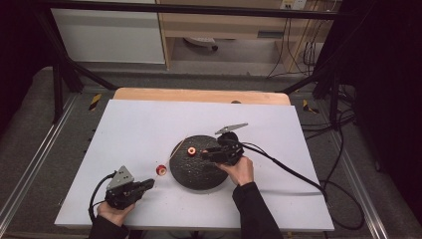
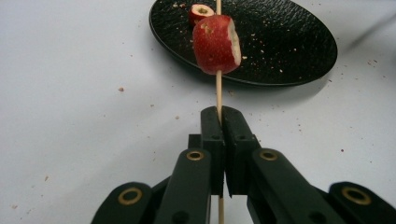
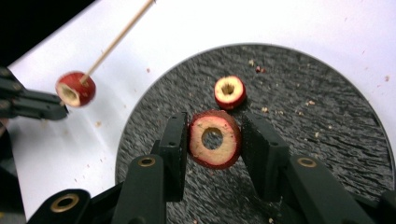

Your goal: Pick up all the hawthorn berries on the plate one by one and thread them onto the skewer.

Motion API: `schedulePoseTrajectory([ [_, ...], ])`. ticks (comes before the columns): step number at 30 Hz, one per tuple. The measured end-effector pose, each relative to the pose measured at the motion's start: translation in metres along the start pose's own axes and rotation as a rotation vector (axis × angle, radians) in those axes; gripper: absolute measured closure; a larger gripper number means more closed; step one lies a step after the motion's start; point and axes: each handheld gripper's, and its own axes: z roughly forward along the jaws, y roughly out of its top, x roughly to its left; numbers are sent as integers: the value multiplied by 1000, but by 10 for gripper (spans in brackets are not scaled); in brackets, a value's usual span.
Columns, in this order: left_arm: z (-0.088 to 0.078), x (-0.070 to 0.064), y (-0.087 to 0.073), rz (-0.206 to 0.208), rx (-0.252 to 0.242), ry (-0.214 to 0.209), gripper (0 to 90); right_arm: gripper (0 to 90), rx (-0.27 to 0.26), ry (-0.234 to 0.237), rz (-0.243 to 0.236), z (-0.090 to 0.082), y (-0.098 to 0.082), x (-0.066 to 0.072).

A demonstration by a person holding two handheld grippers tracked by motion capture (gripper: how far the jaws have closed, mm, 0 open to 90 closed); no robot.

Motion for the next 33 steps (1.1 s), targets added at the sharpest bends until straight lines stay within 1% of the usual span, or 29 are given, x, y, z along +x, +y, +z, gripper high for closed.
schedulePoseTrajectory([
  [4, 0, -1, 0, 1, -4, -1, 875, 630, -82, 20, 34, -4, -7, 1],
  [8, 1, -2, 0, 0, -6, -3, 875, 630, -138, 40, 58, -7, -13, 0],
  [14, 2, -4, 1, 0, -10, -11, 875, 631, -227, 53, 93, -11, -21, 0],
  [17, 2, -6, 1, -1, -20, -11, 875, 631, -287, 60, 114, -13, -26, 0],
  [20, 3, -7, 2, -4, -27, -12, 875, 631, -349, 73, 148, -14, -30, 0],
  [27, 4, -9, 2, -13, -36, -21, 876, 631, -466, 86, 180, -17, -34, 0],
  [30, 5, -10, 2, -15, -37, -23, 876, 631, -502, 87, 186, -16, -34, 0],
  [31, 5, -11, 2, -14, -36, -22, 876, 631, -512, 94, 191, -15, -34, 0],
  [33, 6, -12, 2, -14, -39, -23, 876, 631, -531, 89, 199, -14, -34, 1],
])
